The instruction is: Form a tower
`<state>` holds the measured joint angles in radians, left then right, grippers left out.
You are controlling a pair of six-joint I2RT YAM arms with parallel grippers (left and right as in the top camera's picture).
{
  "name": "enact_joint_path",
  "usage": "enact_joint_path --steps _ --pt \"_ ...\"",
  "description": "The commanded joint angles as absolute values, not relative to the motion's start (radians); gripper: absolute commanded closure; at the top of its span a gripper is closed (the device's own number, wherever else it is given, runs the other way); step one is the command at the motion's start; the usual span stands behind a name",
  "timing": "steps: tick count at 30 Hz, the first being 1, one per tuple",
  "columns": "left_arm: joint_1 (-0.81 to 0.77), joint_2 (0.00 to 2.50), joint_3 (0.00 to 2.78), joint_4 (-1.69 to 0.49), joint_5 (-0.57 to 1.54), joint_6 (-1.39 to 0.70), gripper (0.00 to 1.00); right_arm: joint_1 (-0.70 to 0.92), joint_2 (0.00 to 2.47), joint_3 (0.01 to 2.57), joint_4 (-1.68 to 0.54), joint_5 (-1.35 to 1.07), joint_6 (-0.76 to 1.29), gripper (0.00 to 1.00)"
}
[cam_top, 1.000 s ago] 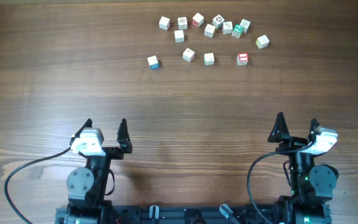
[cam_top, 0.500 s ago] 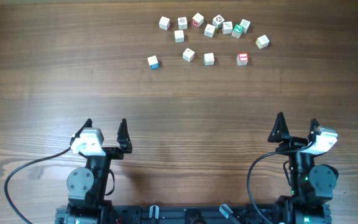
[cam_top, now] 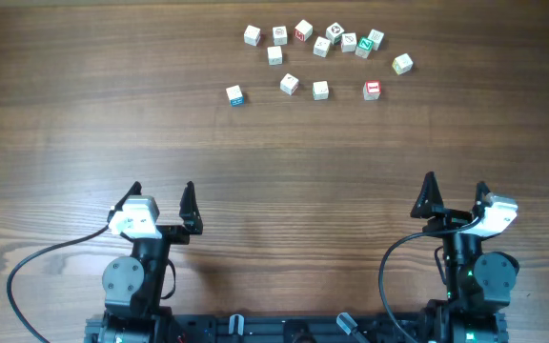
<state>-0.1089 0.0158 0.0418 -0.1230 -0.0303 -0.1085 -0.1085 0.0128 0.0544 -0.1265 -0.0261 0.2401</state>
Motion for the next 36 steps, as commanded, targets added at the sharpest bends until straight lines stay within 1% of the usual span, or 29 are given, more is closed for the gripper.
enact_joint_path --steps 1,30,34,36 --pt "-0.099 0.022 0.030 -0.123 -0.015 -0.086 0.00 -0.113 0.007 0.059 -0.124 -0.039 0.237 0.00" --pt "-0.099 0.022 0.030 -0.121 -0.014 -0.086 0.00 -0.113 0.007 0.059 -0.124 -0.039 0.237 0.00" --pt "-0.099 0.022 0.073 -0.117 0.091 -0.086 0.00 -0.113 0.007 0.059 -0.124 -0.039 0.237 0.00" --pt "-0.099 0.023 0.131 -0.149 0.097 -0.086 0.00 -0.113 0.007 0.059 -0.124 -0.039 0.237 0.00"
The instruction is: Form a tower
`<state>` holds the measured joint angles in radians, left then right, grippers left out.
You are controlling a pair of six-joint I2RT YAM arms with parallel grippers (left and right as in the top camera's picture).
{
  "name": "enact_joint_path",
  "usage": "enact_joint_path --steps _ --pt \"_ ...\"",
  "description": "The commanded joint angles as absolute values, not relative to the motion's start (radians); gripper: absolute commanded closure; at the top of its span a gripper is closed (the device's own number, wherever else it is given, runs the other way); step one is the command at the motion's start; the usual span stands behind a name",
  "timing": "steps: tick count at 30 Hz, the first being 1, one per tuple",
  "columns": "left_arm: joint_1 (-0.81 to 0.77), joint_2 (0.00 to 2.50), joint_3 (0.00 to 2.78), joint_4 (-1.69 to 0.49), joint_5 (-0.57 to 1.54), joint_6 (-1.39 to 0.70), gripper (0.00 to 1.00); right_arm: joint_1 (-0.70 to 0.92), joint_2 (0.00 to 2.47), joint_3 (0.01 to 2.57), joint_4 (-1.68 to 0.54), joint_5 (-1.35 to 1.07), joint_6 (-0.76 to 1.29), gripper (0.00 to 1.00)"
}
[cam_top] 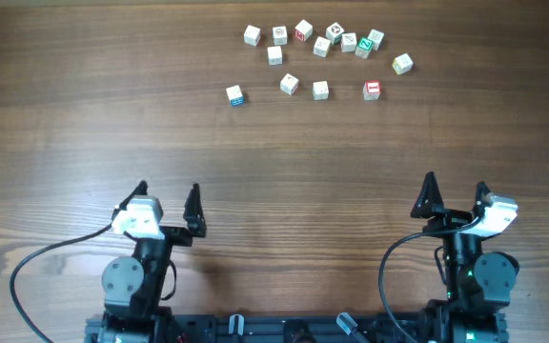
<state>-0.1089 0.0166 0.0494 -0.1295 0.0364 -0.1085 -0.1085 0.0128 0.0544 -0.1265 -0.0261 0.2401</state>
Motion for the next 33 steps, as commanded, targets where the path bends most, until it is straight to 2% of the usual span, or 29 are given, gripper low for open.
enact_joint_path --steps 1,5,11,15,18,21,24,27,29,33 --pt "-0.099 0.027 0.164 -0.175 0.097 -0.086 0.00 -0.113 0.007 0.059 -0.124 -0.039 0.237 0.00" --pt "-0.099 0.144 0.333 -0.265 0.109 -0.086 0.00 -0.113 0.007 0.059 -0.124 -0.039 0.237 0.00" --pt "-0.099 0.484 0.569 -0.292 0.265 -0.086 0.00 -0.113 0.007 0.059 -0.124 -0.039 0.237 0.00" --pt "-0.099 0.747 0.812 -0.455 0.356 -0.086 0.00 -0.113 0.007 0.059 -0.124 -0.039 0.237 0.00" --pt "-0.099 0.851 0.888 -0.539 0.514 -0.086 0.00 -0.113 0.007 0.059 -0.124 -0.039 0.237 0.00" --pt "-0.099 0.911 0.891 -0.490 0.657 -0.095 0.00 -0.113 0.007 0.059 -0.124 -0.039 0.238 0.00" --pt "-0.102 0.956 0.945 -0.476 0.645 -0.121 0.00 -0.113 0.007 0.059 -0.124 -0.039 0.237 0.00" --pt "-0.133 1.081 1.099 -0.517 0.507 -0.138 0.00 -0.113 0.007 0.059 -0.124 -0.039 0.237 0.00" --pt "-0.169 1.245 1.266 -0.563 0.416 -0.143 0.00 -0.113 0.007 0.059 -0.124 -0.039 0.237 0.00" --pt "-0.242 1.619 1.573 -0.586 0.395 -0.160 0.01 -0.113 0.007 0.059 -0.124 -0.039 0.237 0.00"
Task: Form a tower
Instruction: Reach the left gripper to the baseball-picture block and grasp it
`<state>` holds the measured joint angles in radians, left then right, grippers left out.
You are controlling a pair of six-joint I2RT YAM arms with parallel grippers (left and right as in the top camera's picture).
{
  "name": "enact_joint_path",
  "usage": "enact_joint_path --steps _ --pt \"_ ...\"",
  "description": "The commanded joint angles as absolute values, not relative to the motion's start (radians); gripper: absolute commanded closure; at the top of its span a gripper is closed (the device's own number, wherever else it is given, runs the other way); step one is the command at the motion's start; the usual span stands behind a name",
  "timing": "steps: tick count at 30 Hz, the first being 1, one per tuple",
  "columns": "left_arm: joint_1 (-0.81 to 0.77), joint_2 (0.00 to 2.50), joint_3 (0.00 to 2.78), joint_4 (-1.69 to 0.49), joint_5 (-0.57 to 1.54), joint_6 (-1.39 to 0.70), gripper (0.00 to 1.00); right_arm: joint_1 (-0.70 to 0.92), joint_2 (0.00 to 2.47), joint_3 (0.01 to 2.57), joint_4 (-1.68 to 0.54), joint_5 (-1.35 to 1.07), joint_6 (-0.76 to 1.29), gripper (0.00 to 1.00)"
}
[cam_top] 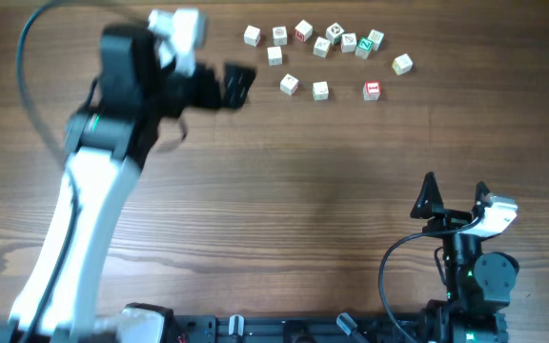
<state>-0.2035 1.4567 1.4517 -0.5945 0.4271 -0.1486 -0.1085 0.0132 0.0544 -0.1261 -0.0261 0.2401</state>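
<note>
Several small white lettered cubes lie scattered at the far side of the table, among them one with a red mark (372,90), one with a green mark (364,46) and a plain-looking one (320,90). My left arm reaches far out over the table. Its gripper (236,84) hangs blurred at the left end of the cube cluster, just left of a cube (290,84), and whether it is open or shut cannot be made out. My right gripper (456,183) rests near the front right, open and empty.
The wooden table (351,162) carries only the cubes. The left arm's white link (74,210) slants across the left half of the table. A black cable (36,67) loops above it at the far left.
My left arm has gone from its rest place at the front left to the far side, its gripper now over the spot where a blue-marked cube lay. That cube is hidden. The right arm is unmoved.
Both arms rested at the front edge with open grippers, and the cubes lay scattered at the far side. The left gripper then stood slightly farther forward. Now the left arm is stretched out to the left end of the cube cluster.
</note>
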Motion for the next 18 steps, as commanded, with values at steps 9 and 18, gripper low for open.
enact_joint_path --steps 9,18 --pt "-0.388 1.956 1.610 -0.377 0.133 0.154 0.06 -0.113 0.007 0.059 -0.124 -0.039 0.237 0.00" --pt "-0.389 2.225 1.610 -0.136 0.133 0.151 0.18 -0.113 0.007 0.059 -0.124 -0.039 0.237 0.00"
